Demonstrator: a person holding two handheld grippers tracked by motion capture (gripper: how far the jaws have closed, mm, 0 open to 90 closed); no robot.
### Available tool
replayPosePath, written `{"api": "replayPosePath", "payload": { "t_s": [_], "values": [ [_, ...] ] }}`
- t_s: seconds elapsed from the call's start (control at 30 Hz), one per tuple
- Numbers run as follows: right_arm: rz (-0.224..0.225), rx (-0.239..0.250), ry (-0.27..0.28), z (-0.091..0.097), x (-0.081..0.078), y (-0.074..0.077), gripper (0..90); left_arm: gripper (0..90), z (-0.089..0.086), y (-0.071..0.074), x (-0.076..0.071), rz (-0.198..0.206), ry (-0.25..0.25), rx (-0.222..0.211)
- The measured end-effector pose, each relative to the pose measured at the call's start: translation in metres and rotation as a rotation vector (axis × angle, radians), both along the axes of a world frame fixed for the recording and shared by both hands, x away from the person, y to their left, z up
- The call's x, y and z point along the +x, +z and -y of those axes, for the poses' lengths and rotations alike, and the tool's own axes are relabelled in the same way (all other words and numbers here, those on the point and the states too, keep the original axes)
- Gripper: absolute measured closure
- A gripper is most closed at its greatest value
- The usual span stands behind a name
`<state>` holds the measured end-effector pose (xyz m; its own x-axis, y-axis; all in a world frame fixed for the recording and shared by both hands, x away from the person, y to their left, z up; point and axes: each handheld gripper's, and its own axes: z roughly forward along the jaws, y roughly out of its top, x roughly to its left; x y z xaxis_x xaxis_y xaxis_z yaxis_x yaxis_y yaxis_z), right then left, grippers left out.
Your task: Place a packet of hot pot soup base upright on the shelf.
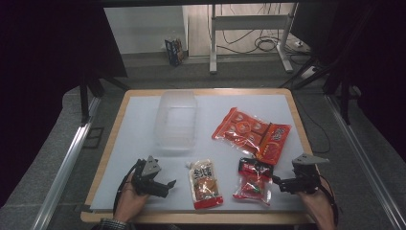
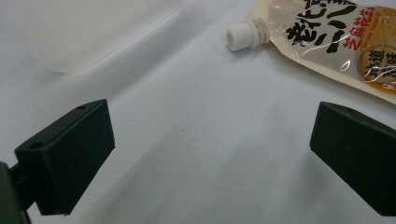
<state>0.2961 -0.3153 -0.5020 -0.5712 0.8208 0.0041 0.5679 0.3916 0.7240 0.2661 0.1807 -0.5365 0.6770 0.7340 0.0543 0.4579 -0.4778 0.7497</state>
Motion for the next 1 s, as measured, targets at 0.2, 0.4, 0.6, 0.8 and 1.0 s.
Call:
{"api": "replayPosePath", "payload": {
  "t_s": [0.2, 0.4, 0.6, 0.8, 1.0],
  "values": [
    [-0.011, -0.003, -0.008, -0.002, 0.001, -0.001, 0.6, 0.0, 0.001, 0.0, 0.0, -0.002, -0.005, 0.001],
    [-0.013, 0.021, -0.015, -0.007, 0.002, 0.002, 0.8, 0.0, 0.002, 0.0, 0.0, -0.002, -0.007, 0.005],
    [-0.054, 0.021, -0.03, -0.016, 0.009, 0.007, 12.8, 0.0, -0.001, 0.001, 0.0, 0.002, 0.001, 0.0],
    [-0.079, 0.043, -0.027, -0.022, 0.023, 0.016, 39.3, 0.0, -0.002, 0.002, -0.001, 0.006, 0.004, -0.005],
    [-0.073, 0.016, 0.003, -0.032, 0.046, 0.022, 70.7, 0.0, -0.002, 0.002, -0.001, 0.013, 0.003, -0.006]
  ]
}}
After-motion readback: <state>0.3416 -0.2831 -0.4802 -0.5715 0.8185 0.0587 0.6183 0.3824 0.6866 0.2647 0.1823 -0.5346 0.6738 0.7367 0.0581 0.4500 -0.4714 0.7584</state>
